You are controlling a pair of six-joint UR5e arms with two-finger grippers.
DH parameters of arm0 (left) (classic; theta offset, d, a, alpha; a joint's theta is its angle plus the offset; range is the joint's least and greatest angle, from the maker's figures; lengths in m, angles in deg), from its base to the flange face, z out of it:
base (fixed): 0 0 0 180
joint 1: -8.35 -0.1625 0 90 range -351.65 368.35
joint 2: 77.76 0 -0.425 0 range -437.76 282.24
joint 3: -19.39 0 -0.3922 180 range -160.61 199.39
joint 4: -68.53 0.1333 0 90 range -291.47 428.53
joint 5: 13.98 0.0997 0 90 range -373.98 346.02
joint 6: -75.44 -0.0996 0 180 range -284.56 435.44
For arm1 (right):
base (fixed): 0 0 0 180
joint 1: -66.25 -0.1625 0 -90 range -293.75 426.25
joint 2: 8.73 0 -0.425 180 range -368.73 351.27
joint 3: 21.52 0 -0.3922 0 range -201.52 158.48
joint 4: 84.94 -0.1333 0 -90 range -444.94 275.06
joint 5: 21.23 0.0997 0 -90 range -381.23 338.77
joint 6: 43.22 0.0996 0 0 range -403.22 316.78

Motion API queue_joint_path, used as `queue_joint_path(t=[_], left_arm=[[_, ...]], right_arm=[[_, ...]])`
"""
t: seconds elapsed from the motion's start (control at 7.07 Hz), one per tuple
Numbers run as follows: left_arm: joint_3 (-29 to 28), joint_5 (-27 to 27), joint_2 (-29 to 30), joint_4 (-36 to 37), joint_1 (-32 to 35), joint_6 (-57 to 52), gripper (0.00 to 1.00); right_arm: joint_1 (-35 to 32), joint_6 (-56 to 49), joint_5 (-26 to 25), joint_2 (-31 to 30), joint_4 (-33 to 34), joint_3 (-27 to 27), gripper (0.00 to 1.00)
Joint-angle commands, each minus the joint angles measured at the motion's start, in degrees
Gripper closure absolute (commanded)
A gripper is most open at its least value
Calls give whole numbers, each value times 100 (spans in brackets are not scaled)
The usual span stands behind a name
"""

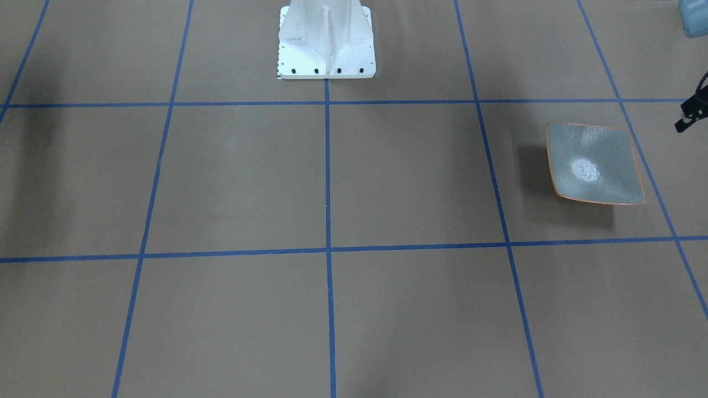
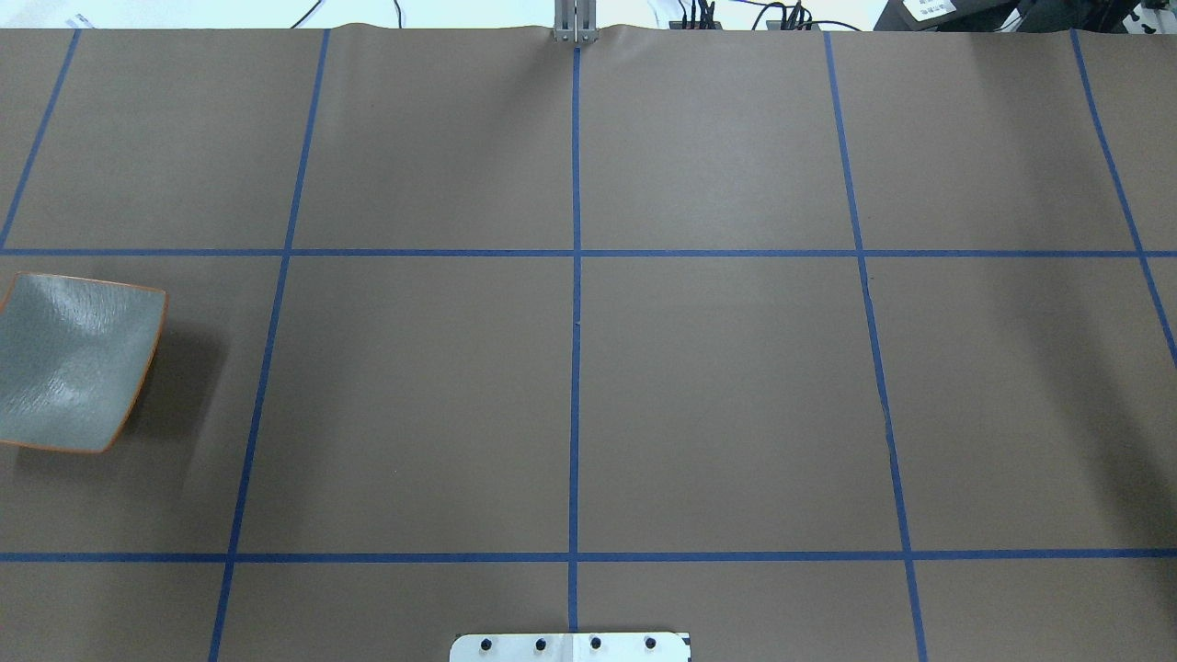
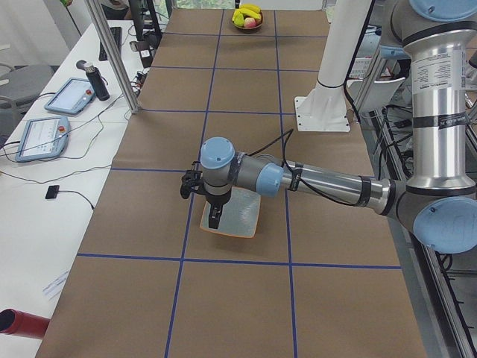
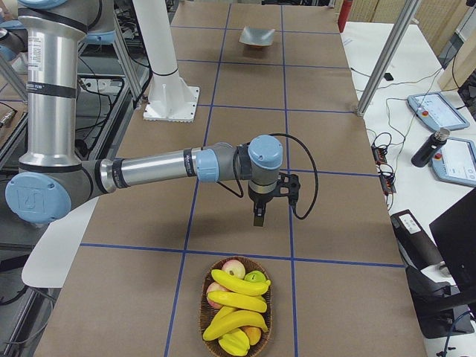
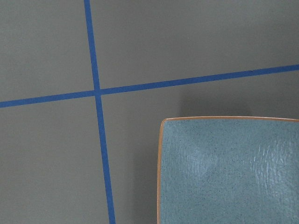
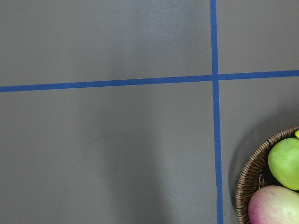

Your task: Transfer all bananas from basket to plate

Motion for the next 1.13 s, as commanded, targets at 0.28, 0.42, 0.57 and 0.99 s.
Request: queue_joint_path(t=[0.28, 0.42, 0.57, 0.99], left_arm=[[2, -31, 9, -25, -2, 1, 0], [11, -31, 9, -33, -2, 1, 0], [11, -31, 9, -33, -2, 1, 0], [11, -31, 17, -33, -2, 1, 0]], right_arm=[[232, 6, -1321, -257, 2, 65, 1], [346, 33, -1488, -353, -7, 74, 2], [399, 68, -1516, -371, -7, 135, 2], [505, 1153, -1534, -415, -655, 574, 5]])
